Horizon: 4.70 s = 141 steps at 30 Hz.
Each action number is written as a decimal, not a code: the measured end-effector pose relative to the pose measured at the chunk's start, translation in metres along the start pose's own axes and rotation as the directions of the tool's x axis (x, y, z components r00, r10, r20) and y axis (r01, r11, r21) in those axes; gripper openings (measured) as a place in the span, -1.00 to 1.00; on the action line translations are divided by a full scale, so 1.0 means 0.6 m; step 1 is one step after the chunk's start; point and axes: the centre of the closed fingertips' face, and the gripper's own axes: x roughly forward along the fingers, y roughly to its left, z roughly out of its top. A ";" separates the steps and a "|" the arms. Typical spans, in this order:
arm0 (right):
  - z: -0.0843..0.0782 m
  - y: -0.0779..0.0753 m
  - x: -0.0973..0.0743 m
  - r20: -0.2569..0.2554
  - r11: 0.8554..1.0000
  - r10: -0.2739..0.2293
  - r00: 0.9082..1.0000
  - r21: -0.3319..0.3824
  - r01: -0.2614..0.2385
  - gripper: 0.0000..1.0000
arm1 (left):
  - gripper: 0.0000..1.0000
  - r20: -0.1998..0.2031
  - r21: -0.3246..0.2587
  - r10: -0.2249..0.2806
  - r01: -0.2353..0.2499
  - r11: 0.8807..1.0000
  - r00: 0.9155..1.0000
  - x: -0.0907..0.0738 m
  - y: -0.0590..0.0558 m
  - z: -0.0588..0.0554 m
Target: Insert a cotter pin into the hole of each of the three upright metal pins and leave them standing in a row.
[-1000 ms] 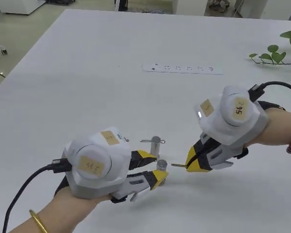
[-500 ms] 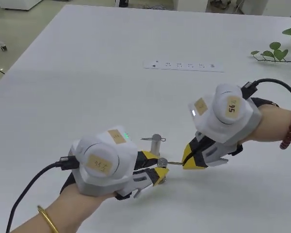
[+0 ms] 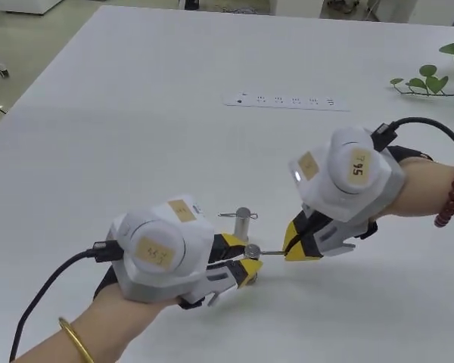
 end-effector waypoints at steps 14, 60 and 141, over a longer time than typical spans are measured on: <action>0.006 -0.005 0.001 -0.023 0.999 -0.004 1.000 -0.033 0.003 -0.94 | -0.77 0.000 -0.005 -0.001 0.001 1.000 1.000 0.001 0.000 -0.001; 0.039 0.000 -0.010 0.054 0.995 -0.021 0.998 0.094 0.016 -0.82 | -0.67 -0.017 -0.064 -0.005 0.004 0.998 1.000 0.000 0.006 -0.025; 0.083 -0.007 0.018 0.211 0.983 -0.058 0.976 0.182 0.019 -0.72 | -0.20 -0.008 -0.086 -0.016 0.015 0.996 1.000 -0.037 0.010 -0.021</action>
